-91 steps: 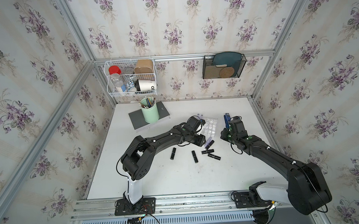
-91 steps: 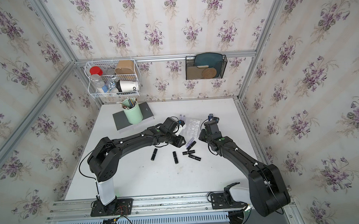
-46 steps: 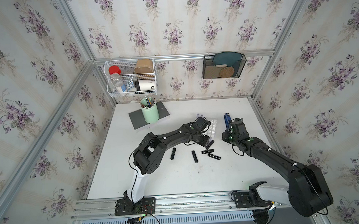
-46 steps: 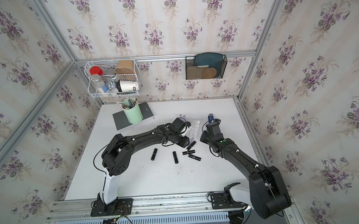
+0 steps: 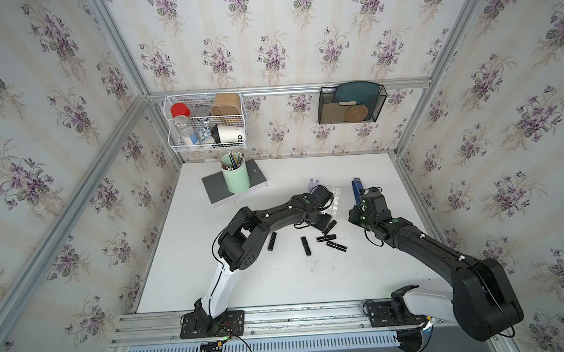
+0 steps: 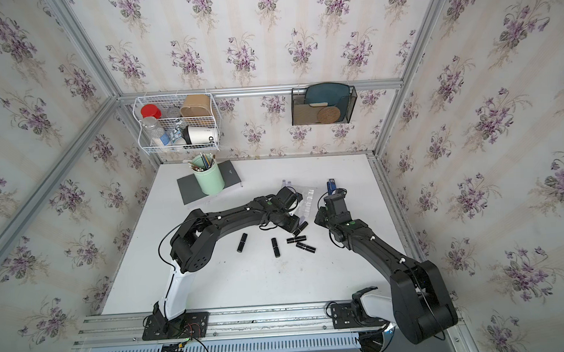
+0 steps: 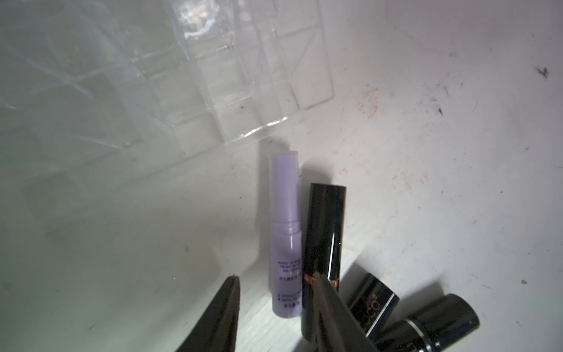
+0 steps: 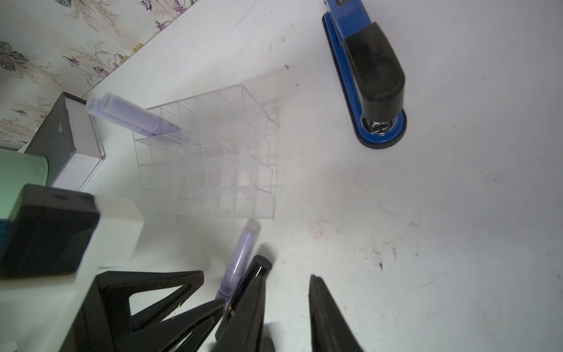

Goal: Arrange the lipsticks in the organizer
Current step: Pick up the lipstick at the center of the board.

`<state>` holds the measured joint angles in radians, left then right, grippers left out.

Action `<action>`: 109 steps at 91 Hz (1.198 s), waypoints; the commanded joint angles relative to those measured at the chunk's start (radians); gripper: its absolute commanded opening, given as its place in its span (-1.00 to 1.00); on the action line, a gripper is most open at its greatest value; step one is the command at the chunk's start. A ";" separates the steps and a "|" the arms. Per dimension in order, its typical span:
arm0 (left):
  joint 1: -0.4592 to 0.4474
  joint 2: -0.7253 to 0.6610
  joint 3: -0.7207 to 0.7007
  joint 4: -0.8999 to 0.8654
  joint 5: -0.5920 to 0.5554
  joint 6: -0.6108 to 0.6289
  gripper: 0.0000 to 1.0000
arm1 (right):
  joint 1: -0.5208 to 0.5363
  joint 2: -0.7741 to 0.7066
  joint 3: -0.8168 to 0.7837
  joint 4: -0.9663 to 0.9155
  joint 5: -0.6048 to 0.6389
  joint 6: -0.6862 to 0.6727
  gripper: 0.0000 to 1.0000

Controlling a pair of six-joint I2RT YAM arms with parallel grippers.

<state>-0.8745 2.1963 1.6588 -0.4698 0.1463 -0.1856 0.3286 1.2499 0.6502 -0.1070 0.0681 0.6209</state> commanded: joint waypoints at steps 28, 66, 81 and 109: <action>-0.007 0.028 0.010 -0.017 -0.017 0.004 -0.20 | 0.000 -0.010 -0.012 0.025 0.006 0.003 -0.41; -0.008 0.044 0.018 -0.043 -0.027 0.026 -0.39 | 0.000 -0.014 -0.032 0.043 0.006 0.012 -0.42; -0.010 0.051 0.017 -0.043 -0.024 0.030 -0.44 | 0.000 -0.001 -0.029 0.061 0.000 0.018 -0.42; -0.014 -0.093 -0.041 -0.027 0.066 0.071 -0.76 | 0.000 0.065 0.034 0.066 -0.038 0.030 -0.43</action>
<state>-0.8845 2.1815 1.6344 -0.5083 0.1444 -0.1547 0.3286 1.2953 0.6586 -0.0574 0.0441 0.6487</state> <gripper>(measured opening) 0.157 0.288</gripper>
